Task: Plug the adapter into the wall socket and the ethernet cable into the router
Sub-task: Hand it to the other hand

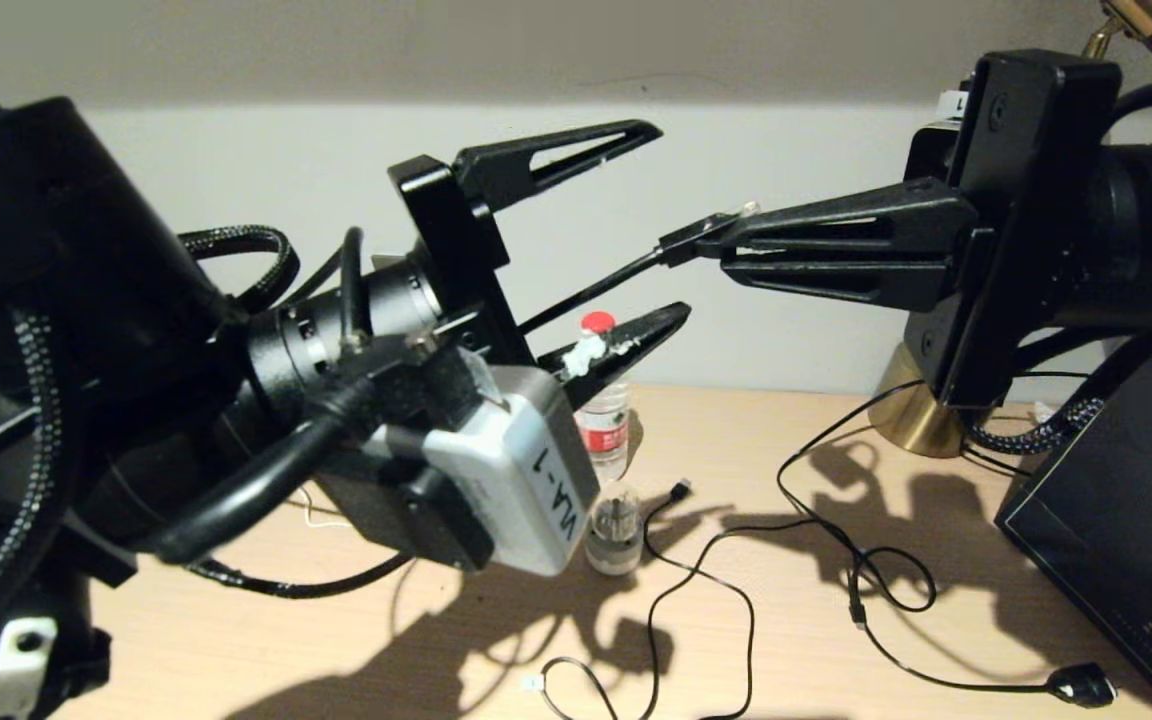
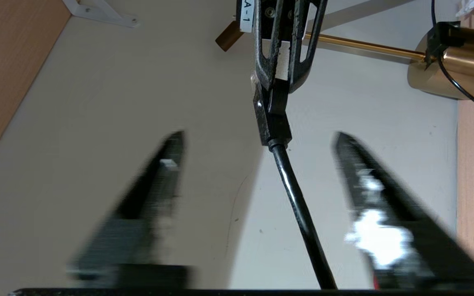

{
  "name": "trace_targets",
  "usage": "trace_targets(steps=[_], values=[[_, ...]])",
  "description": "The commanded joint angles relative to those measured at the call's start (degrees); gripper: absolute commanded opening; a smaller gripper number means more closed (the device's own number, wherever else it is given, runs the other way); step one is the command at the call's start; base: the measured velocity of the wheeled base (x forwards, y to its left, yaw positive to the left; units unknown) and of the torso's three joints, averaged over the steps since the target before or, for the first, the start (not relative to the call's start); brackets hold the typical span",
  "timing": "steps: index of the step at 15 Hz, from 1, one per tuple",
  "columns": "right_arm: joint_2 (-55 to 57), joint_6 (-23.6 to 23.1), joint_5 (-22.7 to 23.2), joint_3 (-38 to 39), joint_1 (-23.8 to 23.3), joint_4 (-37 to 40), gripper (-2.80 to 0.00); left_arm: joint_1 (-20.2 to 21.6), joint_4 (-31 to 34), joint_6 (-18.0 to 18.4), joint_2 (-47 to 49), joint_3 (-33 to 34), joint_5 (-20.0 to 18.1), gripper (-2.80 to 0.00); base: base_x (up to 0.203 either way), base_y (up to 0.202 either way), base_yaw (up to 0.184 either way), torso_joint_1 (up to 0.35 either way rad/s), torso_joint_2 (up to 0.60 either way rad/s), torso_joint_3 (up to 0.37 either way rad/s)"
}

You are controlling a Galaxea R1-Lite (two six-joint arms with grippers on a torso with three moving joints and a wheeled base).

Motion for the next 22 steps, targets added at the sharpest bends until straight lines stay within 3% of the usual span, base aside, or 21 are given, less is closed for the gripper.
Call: trace_targets(steps=[1, 20, 21, 22], values=[[-0.03, 0.42, 0.61, 0.42, 0.01, -0.02, -2.80, -0.06, -0.31, 0.43, 0.02, 0.04, -0.08, -2.80, 0.000, 0.000, 0.000, 0.000, 0.00, 0.000], [0.59, 0.07, 0.71, 1.06, -0.07, -0.11, -2.80, -0.64, -0.23, 0.78, -0.89, 2.37, 0.22, -2.80, 0.000, 0.000, 0.000, 0.000, 0.00, 0.000], [0.50, -0.01, 0.71, 1.15, -0.07, -0.11, 0.00, -0.57, -0.23, 0.78, -1.20, 3.00, 0.61, -2.80, 0.000, 0.000, 0.000, 0.000, 0.00, 0.000], [0.50, 0.07, 0.71, 1.15, -0.07, -0.11, 0.00, -0.57, -0.23, 0.78, -1.45, 3.89, 1.36, -2.80, 0.000, 0.000, 0.000, 0.000, 0.00, 0.000]])
